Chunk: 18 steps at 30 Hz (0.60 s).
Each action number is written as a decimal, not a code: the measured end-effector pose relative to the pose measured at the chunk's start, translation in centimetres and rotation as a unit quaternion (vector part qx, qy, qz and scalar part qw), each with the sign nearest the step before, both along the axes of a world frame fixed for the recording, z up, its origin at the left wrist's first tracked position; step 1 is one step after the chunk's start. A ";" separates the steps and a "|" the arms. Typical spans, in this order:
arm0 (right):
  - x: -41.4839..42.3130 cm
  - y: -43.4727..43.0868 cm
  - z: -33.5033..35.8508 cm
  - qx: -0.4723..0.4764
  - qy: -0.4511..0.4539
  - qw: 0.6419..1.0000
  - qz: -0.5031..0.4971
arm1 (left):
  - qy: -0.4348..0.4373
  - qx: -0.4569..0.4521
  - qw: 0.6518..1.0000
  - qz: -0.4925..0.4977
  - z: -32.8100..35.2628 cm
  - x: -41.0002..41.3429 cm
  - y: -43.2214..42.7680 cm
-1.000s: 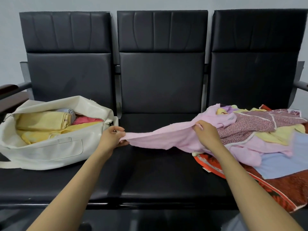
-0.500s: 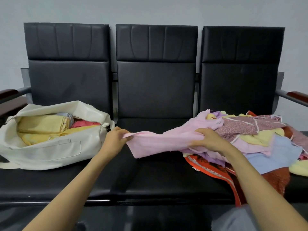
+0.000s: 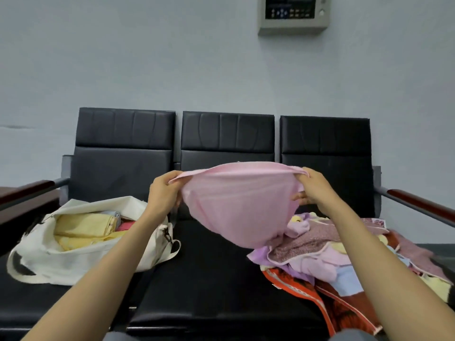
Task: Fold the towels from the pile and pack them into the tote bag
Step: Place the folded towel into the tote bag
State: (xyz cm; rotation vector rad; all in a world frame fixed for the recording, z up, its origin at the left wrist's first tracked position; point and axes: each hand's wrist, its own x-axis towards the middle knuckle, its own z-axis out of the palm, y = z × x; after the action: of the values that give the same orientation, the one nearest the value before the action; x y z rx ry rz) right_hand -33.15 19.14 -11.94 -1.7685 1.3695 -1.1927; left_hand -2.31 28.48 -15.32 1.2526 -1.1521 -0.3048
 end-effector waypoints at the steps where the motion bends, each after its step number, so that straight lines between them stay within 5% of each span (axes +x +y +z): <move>1: 0.1 0.9 0.9 0.005 -0.070 0.997 0.037 | 0.011 -0.024 1.000 0.008 1.0 -0.1 0.5; 5: 0.6 2.8 4.5 -0.077 -0.179 0.976 0.102 | 0.056 -0.105 0.992 0.030 4.4 0.0 2.0; 9: 1.0 1.6 5.0 -0.077 -0.147 0.980 0.112 | 0.104 -0.107 0.989 0.013 5.0 1.5 0.7; 13: 2.0 -3.3 1.2 0.049 -0.062 0.993 0.084 | 0.095 0.083 0.992 -0.023 0.6 4.1 -4.1; 18: 3.4 -9.4 -5.7 0.185 0.082 0.976 0.076 | 0.183 0.295 0.934 -0.086 -5.8 5.6 -9.6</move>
State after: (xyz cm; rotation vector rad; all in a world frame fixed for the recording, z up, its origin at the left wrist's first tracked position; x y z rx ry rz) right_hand -29.74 9.72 -17.62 -1.6930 1.4124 -0.6697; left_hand 3.33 18.85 -21.14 1.5254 -0.8669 -1.0329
